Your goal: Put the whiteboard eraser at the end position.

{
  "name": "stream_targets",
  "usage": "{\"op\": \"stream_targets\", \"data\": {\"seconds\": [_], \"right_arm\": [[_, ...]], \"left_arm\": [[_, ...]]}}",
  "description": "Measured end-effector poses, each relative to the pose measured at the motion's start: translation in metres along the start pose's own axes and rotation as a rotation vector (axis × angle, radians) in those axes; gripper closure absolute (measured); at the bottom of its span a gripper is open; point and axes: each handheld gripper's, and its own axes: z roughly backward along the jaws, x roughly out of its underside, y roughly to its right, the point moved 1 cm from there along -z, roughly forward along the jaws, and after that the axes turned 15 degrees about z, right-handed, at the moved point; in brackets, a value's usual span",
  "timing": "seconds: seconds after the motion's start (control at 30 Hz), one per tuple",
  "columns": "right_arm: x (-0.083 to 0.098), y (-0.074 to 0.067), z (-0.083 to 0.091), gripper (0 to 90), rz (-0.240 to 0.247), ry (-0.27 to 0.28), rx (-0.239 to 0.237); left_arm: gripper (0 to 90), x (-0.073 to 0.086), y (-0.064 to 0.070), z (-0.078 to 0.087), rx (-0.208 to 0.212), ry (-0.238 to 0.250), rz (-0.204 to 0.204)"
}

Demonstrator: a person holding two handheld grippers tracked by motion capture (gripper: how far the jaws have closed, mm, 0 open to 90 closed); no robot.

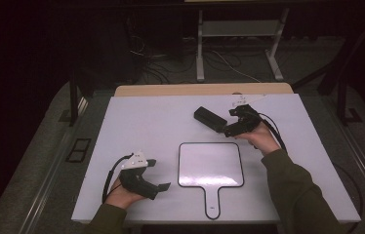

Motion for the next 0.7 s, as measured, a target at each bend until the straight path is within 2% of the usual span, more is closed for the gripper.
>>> {"op": "stream_targets", "data": {"seconds": [0.23, 0.5, 0.7], "right_arm": [[0.011, -0.01, 0.014, 2.3, 0.008, 0.028, 0.041], [0.026, -0.026, 0.027, 2.3, 0.01, 0.024, 0.022], [0.037, -0.033, 0.037, 2.3, -0.016, 0.036, 0.03]], "left_arm": [[0.0, 0.0, 0.0, 0.0, 0.0, 0.001, 0.003], [0.0, 0.0, -0.001, 0.001, 0.0, 0.001, 0.003], [0.0, 0.001, -0.001, 0.001, -0.001, 0.004, 0.003]]}}
